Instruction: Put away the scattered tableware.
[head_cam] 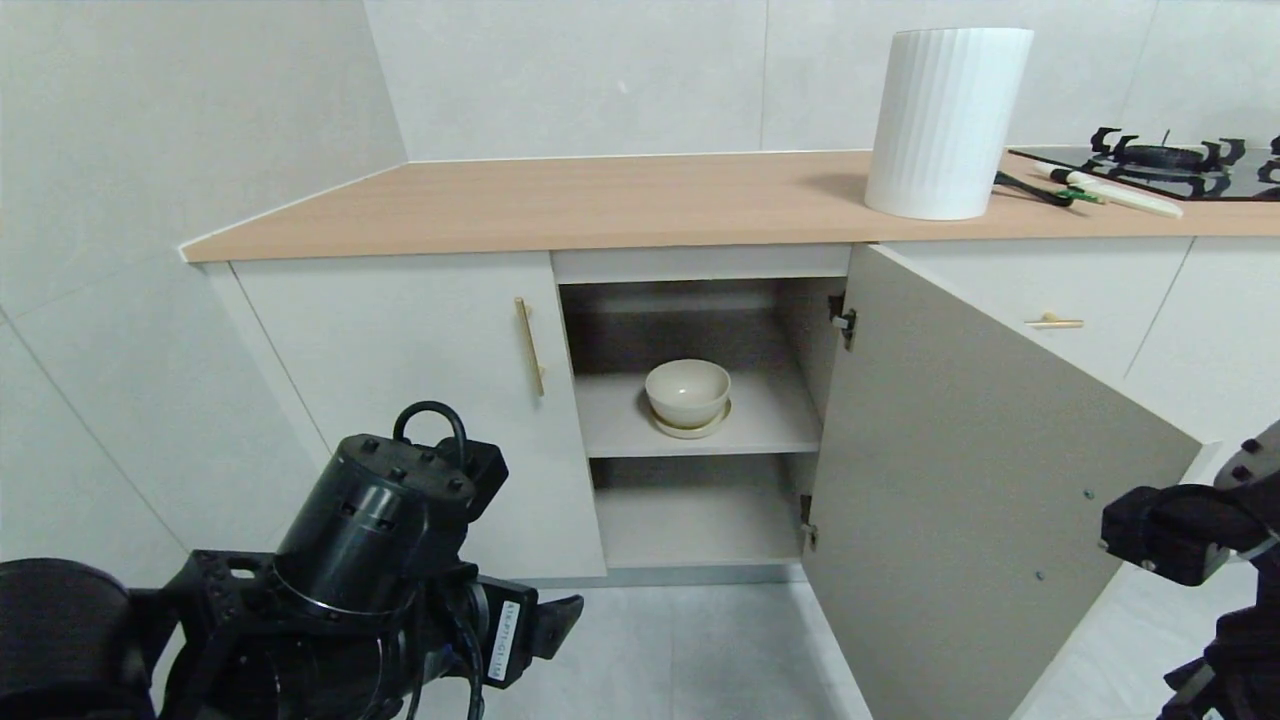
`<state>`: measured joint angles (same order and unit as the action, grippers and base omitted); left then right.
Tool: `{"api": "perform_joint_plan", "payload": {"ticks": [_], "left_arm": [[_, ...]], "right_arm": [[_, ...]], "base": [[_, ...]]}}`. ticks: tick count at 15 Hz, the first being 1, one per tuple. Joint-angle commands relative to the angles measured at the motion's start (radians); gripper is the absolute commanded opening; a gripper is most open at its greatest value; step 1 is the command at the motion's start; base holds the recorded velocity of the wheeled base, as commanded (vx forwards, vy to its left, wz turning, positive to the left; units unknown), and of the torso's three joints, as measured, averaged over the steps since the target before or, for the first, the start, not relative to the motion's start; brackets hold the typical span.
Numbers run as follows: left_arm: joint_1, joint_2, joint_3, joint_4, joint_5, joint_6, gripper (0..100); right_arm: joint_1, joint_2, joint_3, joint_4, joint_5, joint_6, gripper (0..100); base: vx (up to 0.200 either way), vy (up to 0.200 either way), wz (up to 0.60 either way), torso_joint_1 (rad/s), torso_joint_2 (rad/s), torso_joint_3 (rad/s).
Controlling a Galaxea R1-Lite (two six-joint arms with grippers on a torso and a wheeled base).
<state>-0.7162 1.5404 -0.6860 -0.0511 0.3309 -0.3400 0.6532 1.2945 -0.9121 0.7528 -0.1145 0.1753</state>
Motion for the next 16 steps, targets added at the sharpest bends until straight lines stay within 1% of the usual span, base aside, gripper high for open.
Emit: {"api": "perform_joint_plan", "payload": {"ticks": [1, 2, 4, 7, 9, 11, 12, 13, 16], "left_arm": [[0.000, 0.001, -0.001, -0.001, 0.000, -0.001, 100], [0.000, 0.001, -0.001, -0.001, 0.000, -0.001, 100], [0.000, 0.001, -0.001, -0.001, 0.000, -0.001, 100], [0.000, 0.001, -0.001, -0.001, 0.000, -0.001, 100], [0.000, 0.001, -0.001, -0.001, 0.000, -0.001, 100], [0.000, 0.001, -0.001, -0.001, 0.000, -0.001, 100], [0.000, 0.001, -0.001, -0.001, 0.000, -0.001, 100], [0.000, 0.001, -0.001, -0.001, 0.000, -0.001, 100], [0.000, 0.003, -0.001, -0.001, 0.000, -0.001, 100]], "right_arm": [[0.000, -0.049, 0.001, 0.005, -0.028, 0.000, 100], [-0.001, -0.055, 0.001, 0.005, -0.045, 0.000, 100], [-0.009, -0.081, -0.004, 0.005, -0.129, 0.001, 100], [-0.064, -0.103, -0.016, 0.005, -0.175, 0.001, 100], [-0.159, -0.089, -0.024, 0.003, -0.226, -0.005, 100], [-0.231, -0.090, -0.033, -0.003, -0.226, -0.050, 100], [-0.237, -0.090, -0.033, -0.004, -0.226, -0.054, 100], [-0.319, -0.093, -0.047, -0.007, -0.228, -0.094, 100], [-0.429, -0.092, -0.071, -0.009, -0.226, -0.137, 100]], "base": [[0.000, 0.000, 0.00, 0.000, 0.00, 0.000], [0.000, 0.000, 0.00, 0.000, 0.00, 0.000], [0.000, 0.000, 0.00, 0.000, 0.00, 0.000], [0.000, 0.000, 0.00, 0.000, 0.00, 0.000], [0.000, 0.000, 0.00, 0.000, 0.00, 0.000], [0.000, 0.000, 0.00, 0.000, 0.00, 0.000], [0.000, 0.000, 0.00, 0.000, 0.00, 0.000], [0.000, 0.000, 0.00, 0.000, 0.00, 0.000], [0.000, 0.000, 0.00, 0.000, 0.00, 0.000]]}}
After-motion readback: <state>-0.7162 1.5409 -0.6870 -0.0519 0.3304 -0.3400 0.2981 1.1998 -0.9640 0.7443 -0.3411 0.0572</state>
